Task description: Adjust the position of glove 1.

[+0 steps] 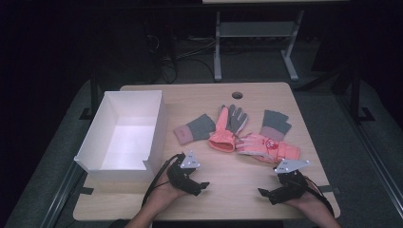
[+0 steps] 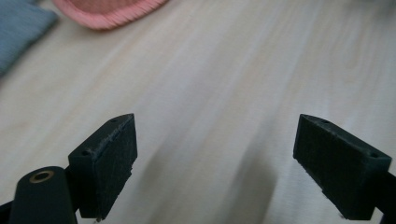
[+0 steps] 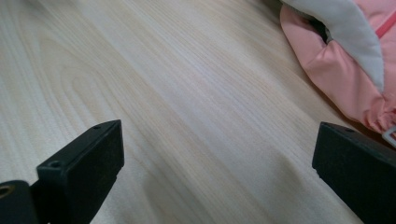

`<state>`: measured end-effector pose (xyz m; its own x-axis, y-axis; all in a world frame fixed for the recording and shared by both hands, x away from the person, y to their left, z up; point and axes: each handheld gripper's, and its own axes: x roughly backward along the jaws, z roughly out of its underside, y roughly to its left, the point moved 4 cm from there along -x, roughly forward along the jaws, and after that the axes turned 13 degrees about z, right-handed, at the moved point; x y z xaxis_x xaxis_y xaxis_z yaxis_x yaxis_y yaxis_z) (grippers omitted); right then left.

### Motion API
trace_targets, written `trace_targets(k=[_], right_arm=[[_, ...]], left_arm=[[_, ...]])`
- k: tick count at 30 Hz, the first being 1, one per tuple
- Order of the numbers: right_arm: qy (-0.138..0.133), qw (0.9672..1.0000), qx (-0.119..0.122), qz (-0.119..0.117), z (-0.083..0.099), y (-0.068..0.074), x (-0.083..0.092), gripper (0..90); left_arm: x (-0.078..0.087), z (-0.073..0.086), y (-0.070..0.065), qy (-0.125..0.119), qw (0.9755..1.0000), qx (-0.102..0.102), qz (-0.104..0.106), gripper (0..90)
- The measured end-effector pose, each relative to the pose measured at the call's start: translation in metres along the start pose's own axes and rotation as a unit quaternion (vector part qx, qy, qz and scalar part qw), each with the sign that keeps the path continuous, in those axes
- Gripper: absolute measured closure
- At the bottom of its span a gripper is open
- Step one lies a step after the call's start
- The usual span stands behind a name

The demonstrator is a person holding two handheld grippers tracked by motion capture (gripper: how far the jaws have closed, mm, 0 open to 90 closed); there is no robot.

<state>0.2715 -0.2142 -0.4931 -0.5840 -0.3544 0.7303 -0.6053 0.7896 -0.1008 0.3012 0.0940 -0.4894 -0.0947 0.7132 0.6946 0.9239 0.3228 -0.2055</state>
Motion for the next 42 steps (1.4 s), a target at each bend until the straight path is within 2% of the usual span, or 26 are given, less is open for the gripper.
trace_targets(k=[2,5,8,11,15,21,26,28,35,39,42], right_arm=[[-0.002,1.0,-0.002,0.0,-0.001,0.001,0.002,1.9],[-0.003,1.0,-0.002,0.0,-0.002,0.001,0.003,1.9],[-0.014,0.9999,-0.004,-0.001,-0.007,-0.001,0.007,1.9],[-0.018,0.9998,0.003,0.002,-0.01,-0.004,0.008,1.9],[-0.027,0.9996,-0.009,0.0,-0.015,-0.006,0.01,1.9],[-0.037,0.9993,-0.007,-0.002,-0.022,-0.012,0.016,4.4],[-0.046,0.9984,-0.031,-0.001,-0.028,-0.022,0.018,5.1],[-0.047,0.9985,-0.029,0.001,-0.031,-0.026,0.019,5.2],[-0.049,0.9986,-0.018,0.004,-0.047,-0.036,0.015,4.4],[-0.053,0.9984,-0.019,0.009,-0.057,-0.042,0.013,4.5],[-0.059,0.998,-0.018,0.018,-0.064,-0.047,0.014,5.1]], left_arm=[[0.0,0.002,-0.001,0.01,0.9999,-0.002,0.013,13.1],[0.0,0.002,-0.001,0.009,0.9998,0.0,0.017,13.2],[0.003,0.0,0.0,-0.008,0.9995,0.013,0.028,13.2],[0.006,0.001,0.001,-0.013,0.9991,0.016,0.037,13.2],[0.009,0.003,0.002,-0.022,0.9989,0.023,0.035,13.2],[0.013,0.0,0.001,-0.026,0.9986,0.025,0.039,13.2],[0.019,0.003,0.002,-0.032,0.9981,0.036,0.038,13.2],[0.02,0.002,0.002,-0.032,0.9985,0.03,0.032,13.1],[0.021,-0.001,0.0,-0.023,0.999,0.018,0.033,13.2],[0.021,0.0,0.0,-0.025,0.9988,0.022,0.035,13.2],[0.022,0.0,-0.001,-0.027,0.9988,0.018,0.036,13.3]])
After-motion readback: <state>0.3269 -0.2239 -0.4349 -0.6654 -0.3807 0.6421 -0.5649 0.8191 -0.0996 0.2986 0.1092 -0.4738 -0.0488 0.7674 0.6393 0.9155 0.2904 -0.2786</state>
